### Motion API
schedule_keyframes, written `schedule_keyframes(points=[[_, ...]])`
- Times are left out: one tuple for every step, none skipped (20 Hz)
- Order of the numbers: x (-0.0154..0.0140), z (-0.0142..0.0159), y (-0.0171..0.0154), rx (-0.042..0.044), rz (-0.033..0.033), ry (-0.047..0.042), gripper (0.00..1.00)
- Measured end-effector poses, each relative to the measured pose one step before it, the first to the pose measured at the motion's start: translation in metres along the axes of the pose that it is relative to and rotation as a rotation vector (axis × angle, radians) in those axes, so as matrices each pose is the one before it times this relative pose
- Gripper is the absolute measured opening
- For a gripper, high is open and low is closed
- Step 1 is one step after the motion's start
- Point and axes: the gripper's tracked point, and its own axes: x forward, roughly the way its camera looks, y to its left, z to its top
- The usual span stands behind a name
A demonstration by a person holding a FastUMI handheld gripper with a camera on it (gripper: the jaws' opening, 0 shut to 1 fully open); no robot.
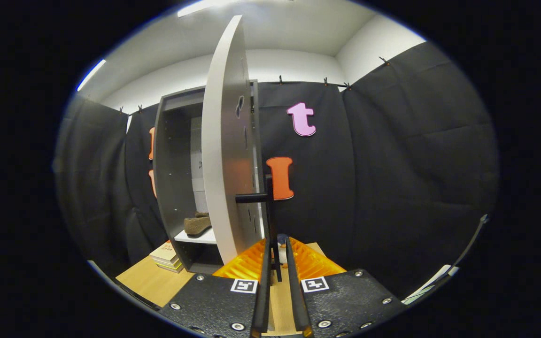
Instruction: Open the shoe cabinet door, grab the shoes and put them into the shoe cabinet, then close the shoe cabinet door.
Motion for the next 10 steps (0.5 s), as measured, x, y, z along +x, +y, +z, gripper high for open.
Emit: schedule_keyframes(points=[[0.00068, -0.00058, -0.01055, 0.0069, 0.0056, 0.00119, 0.2], [0.00033, -0.00282, -0.00206, 0.01427, 0.01758, 0.00499, 0.21], [0.00097, -0.00126, 0.00198, 0.01631, 0.01471, 0.00528, 0.21], [0.00033, 0.00054, 0.00246, 0.00517, 0.01583, -0.00022, 0.21], [-0.00236, 0.00109, -0.00054, -0.0076, 0.0031, -0.00226, 0.21], [-0.00192, 0.00117, -0.00213, -0.01306, -0.00401, -0.01092, 0.21], [-0.00174, 0.00267, 0.00041, -0.00642, -0.0013, -0.00362, 0.21], [0.00063, -0.00086, 0.00216, -0.00432, -0.0067, -0.00018, 0.21], [-0.00282, 0.00046, 0.00159, 0.00091, 0.00119, -0.00579, 0.21], [-0.00091, 0.00104, 0.00079, 0.0034, -0.0017, -0.00343, 0.21]])
